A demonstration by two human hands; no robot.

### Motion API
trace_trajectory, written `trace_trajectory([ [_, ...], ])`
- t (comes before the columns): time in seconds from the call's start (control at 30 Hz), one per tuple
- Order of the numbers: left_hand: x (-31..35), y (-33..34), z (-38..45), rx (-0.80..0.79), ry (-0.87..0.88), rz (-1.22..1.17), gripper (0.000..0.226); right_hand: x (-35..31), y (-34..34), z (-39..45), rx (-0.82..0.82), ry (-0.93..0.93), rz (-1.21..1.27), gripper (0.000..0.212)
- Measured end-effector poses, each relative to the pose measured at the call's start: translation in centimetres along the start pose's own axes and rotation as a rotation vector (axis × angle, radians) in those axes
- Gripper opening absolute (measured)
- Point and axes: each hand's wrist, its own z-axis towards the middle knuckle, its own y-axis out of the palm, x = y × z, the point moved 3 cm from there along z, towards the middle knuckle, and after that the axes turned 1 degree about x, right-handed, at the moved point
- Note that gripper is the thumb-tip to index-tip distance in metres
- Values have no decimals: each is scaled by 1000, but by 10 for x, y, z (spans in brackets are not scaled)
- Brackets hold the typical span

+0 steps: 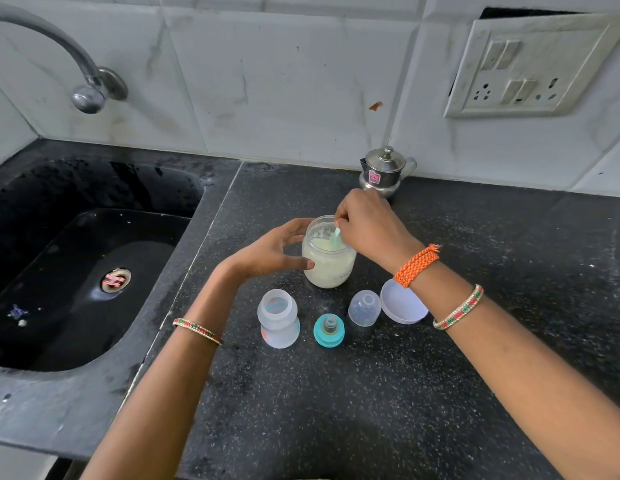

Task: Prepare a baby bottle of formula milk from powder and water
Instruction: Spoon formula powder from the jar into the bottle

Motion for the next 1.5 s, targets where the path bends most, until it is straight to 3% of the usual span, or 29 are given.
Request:
trace_trajectory([
  [0.17,-2,3,0,42,3,-22,68,-1,2,-5,128,6,45,25],
  [0.6,-5,4,2,109,7,-45,65,2,5,-16,265,85,156,9],
  [1.07,-8,6,1,123,22,-96,60,-9,19,-17,239,172,202,9],
  [1.4,-10,7,1,127,35,-116,58,9,9,-16,147,375,602,18],
  [1.5,-12,6,1,127,33,-101,58,20,6,-20,162,448,754,12],
])
